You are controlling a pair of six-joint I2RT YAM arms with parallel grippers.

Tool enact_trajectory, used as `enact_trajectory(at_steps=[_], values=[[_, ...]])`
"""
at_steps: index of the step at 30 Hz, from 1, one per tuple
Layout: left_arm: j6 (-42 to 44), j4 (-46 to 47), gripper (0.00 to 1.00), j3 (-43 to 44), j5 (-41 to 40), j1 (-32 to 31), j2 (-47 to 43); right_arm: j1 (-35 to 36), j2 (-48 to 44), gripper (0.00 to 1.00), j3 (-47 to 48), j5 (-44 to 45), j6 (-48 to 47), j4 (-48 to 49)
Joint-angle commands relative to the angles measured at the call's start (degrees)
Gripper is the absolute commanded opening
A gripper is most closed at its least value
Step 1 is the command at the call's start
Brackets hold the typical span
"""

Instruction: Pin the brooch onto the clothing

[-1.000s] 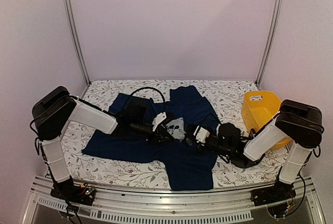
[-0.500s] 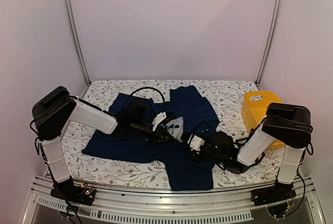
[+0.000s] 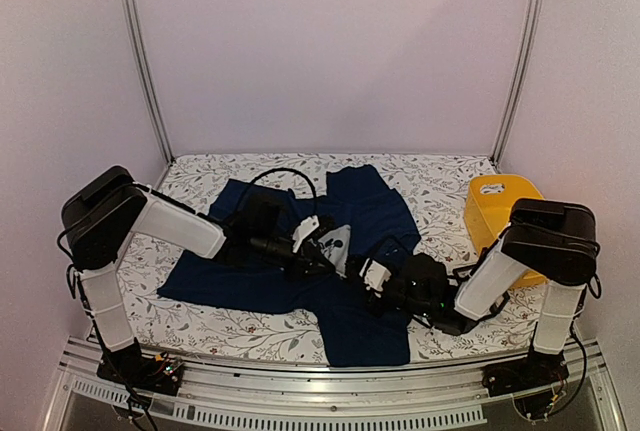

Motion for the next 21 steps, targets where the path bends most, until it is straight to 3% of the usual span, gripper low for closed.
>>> enact_trajectory(at_steps=[1,16,21], values=[[0.1,1.4,0.0,-0.7,-0.7,0.5,-0.8,0.1,-3.5,0.0,-0.3,-8.3,5.2,1.5],[-1.1,2.7,0.0,-3.0,-1.8,0.5,-2.0,-6.5,-5.3,0.0,-0.8,-16.8,20.8,4.6],[-1.2,2.3,0.0,-3.0,-1.8,0.4,-1.4,-6.7,-5.2,0.0,-0.7,-17.3,21.3,5.1]])
